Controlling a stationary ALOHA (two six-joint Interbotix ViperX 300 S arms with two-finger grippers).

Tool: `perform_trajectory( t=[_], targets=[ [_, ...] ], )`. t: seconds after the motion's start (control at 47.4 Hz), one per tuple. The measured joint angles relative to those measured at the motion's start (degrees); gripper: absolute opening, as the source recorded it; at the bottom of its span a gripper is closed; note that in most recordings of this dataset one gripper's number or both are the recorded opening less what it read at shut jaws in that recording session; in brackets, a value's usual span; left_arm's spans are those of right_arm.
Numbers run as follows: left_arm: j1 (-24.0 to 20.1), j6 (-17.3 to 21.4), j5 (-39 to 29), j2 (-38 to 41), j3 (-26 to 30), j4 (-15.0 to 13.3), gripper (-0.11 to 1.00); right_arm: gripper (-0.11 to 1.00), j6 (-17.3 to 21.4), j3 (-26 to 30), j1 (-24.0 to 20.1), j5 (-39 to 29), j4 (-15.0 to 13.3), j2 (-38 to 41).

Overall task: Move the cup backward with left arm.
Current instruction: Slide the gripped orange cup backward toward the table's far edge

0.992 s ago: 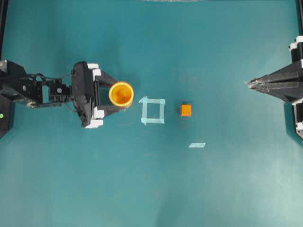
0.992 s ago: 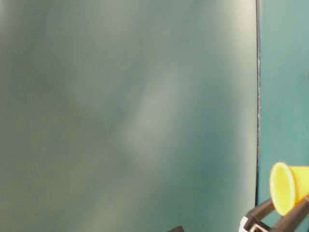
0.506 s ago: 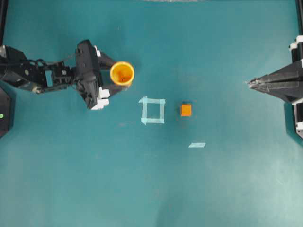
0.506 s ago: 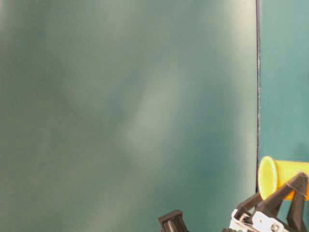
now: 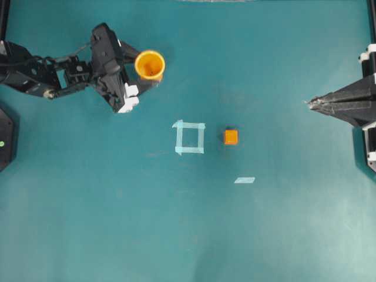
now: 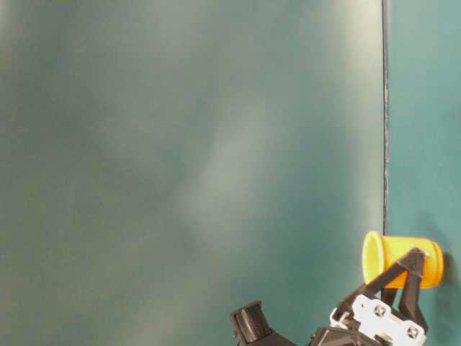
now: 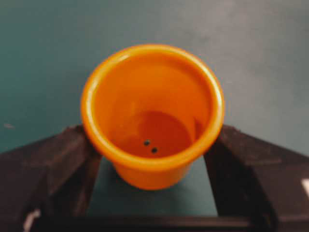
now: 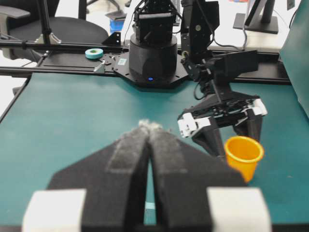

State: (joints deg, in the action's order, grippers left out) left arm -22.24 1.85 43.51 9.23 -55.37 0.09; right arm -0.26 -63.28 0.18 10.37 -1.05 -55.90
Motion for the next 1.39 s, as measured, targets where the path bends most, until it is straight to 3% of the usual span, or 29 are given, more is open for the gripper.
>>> perform_trajectory(
  t=[0.591,1.013,1.393],
  targets=[
    [-8.79,-0.09,-5.45,0.26,5.01,0.53,0.64,0.0,0.0,0.09,0.0,-0.09,-0.09,0.09],
    [-10.99,-0.88,-6.15,0.7,5.98,0.53,0.64,0.0,-0.09,0.18,0.0,-0.09,-0.09,0.09],
    [-13.36,-5.71,-6.24,2.29,7.12,0.53,0.64,0.0,-0.09,0.18,0.0,-0.09,-0.09,0.0]
  ],
)
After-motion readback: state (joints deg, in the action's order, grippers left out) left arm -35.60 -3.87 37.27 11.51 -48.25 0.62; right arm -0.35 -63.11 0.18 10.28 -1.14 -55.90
